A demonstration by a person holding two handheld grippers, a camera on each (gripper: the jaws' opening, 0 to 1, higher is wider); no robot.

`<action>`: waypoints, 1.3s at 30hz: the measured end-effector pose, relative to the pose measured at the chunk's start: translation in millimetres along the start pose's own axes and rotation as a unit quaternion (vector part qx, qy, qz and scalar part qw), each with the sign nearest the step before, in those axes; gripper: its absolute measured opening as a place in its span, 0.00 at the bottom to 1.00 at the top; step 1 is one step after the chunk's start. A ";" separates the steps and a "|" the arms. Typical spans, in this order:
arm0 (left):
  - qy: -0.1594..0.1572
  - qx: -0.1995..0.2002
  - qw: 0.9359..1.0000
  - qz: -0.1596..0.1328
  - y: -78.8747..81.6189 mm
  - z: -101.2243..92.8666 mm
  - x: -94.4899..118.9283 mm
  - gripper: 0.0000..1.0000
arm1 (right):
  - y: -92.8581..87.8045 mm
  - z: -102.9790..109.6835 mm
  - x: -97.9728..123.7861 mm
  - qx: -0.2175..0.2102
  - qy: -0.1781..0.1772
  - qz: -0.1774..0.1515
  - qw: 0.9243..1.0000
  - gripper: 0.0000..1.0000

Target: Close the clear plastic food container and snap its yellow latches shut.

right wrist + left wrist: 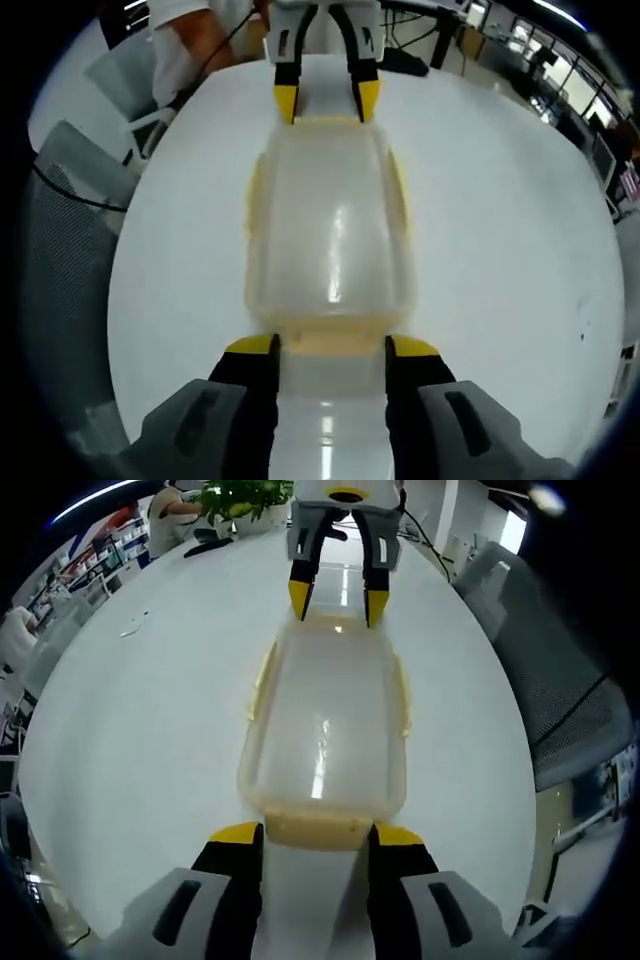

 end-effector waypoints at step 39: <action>-0.002 -0.011 1.000 -0.002 -0.7 -2.4 -0.3 0.32 | 11.6 7.0 -4.7 0.009 -0.008 0.055 0.998 0.35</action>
Point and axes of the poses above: the point that each gripper's makers call its tool centre point, and the gripper's own axes: x roughly backward along the fingers, z roughly to its left, y roughly out of its top, the point moved 9 cm from there along x, roughly backward along the fingers, and after that the axes turned 7 degrees about -x, right-handed, at the moved point
